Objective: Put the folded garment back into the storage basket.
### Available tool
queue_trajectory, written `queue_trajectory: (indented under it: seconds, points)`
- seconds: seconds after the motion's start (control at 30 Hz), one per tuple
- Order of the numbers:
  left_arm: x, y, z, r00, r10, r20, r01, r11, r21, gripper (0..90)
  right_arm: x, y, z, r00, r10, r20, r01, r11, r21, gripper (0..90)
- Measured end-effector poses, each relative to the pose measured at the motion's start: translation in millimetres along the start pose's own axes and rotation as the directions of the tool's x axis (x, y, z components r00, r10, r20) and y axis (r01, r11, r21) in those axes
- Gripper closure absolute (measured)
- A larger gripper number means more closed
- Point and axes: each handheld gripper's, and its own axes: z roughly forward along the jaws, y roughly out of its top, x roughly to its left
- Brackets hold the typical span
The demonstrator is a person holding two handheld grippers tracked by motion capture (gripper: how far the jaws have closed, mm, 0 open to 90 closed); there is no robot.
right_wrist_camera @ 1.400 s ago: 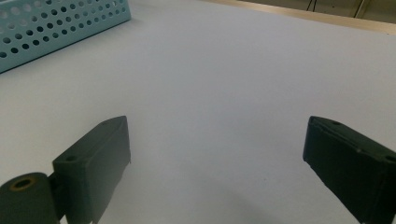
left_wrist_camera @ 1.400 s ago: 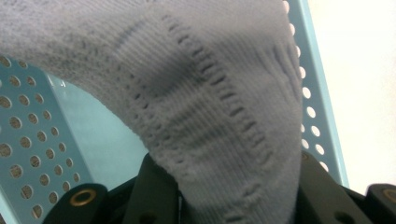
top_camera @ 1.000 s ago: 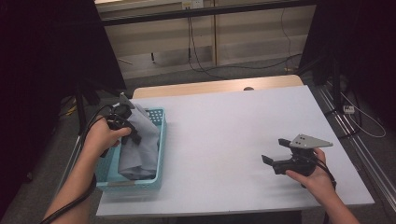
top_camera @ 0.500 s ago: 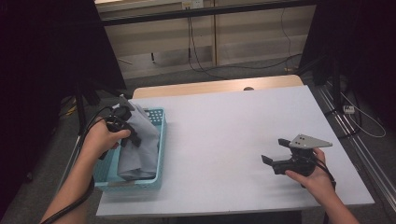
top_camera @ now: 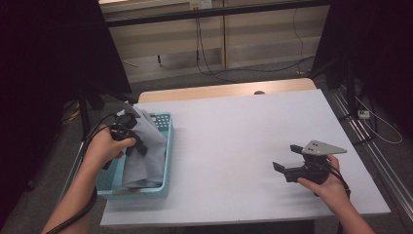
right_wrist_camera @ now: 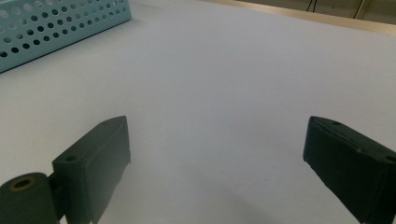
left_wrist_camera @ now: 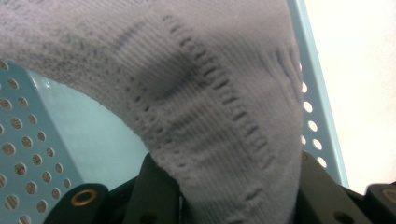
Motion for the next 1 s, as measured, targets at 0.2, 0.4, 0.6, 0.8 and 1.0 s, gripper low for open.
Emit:
queue_trajectory:
  seconds: [0.2, 0.4, 0.6, 0.8, 1.0]
  points:
    - [0.7, -1.5, 3.5, 1.0000, 0.002, 0.007, -0.002, 1.0000, -0.003, 69.9, 0.5, 0.1, 0.2, 1.0000, -0.003, -0.001, 0.003, 1.000, -0.001, 7.3]
    - [2.5, -3.7, 5.8, 0.9999, -0.006, 0.016, 0.006, 1.0000, -0.001, 69.9, 0.4, -0.1, 0.1, 1.0000, -0.003, -0.001, 0.003, 1.000, 0.000, 7.4]
    - [2.5, -6.4, 7.6, 0.9997, -0.008, 0.021, 0.009, 0.9999, -0.007, 69.9, 0.1, -0.1, -0.2, 1.0000, 0.000, -0.002, 0.000, 1.000, -0.001, 7.3]
    - [1.8, -8.0, 9.8, 0.9997, -0.004, 0.026, 0.004, 1.0000, -0.003, 69.8, 0.0, -0.2, -0.4, 1.0000, 0.004, -0.002, -0.004, 1.000, -0.001, 7.4]
    - [5.6, -10.9, 12.7, 0.9991, -0.017, 0.040, 0.017, 0.9998, -0.012, 68.9, 0.0, -0.1, -1.0, 1.0000, 0.006, 0.000, -0.006, 1.000, -0.004, 7.3]
